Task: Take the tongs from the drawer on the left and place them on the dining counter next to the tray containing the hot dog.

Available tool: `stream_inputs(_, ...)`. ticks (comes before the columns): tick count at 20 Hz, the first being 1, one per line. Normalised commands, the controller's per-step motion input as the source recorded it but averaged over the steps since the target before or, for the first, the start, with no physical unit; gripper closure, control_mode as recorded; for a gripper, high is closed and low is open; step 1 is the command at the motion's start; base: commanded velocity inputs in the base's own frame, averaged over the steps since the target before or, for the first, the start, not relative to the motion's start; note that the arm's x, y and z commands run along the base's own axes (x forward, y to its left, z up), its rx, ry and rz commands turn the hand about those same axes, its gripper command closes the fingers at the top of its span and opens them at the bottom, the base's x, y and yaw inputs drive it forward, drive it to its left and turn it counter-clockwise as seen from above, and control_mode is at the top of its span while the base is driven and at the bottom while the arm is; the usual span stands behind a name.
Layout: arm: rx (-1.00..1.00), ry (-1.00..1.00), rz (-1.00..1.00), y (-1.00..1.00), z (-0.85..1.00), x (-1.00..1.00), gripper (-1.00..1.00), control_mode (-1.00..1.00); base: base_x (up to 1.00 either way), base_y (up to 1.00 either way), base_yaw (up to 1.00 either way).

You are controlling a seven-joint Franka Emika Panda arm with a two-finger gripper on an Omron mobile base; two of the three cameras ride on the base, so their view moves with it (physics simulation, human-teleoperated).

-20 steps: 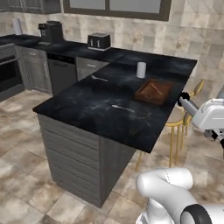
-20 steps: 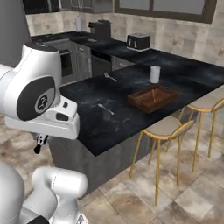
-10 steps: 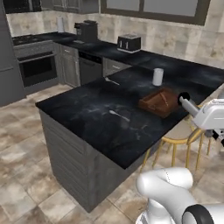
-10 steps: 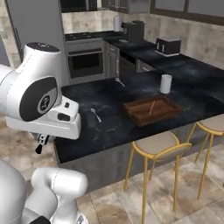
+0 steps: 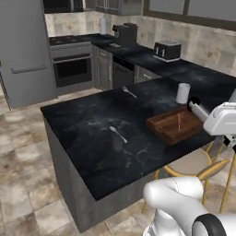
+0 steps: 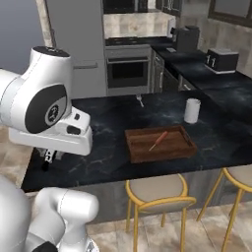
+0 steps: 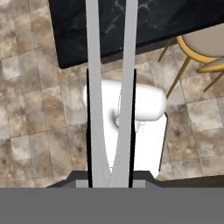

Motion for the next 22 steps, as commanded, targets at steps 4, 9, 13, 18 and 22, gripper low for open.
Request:
stream_inputs(4,0.00,0.00,0.00,0.00,0.00,0.00,1.00,1.00,0.08,-0.35,0.47)
stream_inputs(9,0.00,0.00,0.00,0.00,0.00,0.00,1.00,1.00,0.24,-0.27,0.28)
stream_inputs(13,0.00,0.00,0.00,0.00,0.00,0.00,1.00,1.00,0.11,-0.28,0.02)
stream_inputs(18,0.00,0.00,0.00,0.00,0.00,0.00,1.00,1.00,0.00,0.00,0.00)
stream_inputs(22,0.00,0.00,0.00,0.00,0.00,0.00,1.00,1.00,0.00,0.00,0.00)
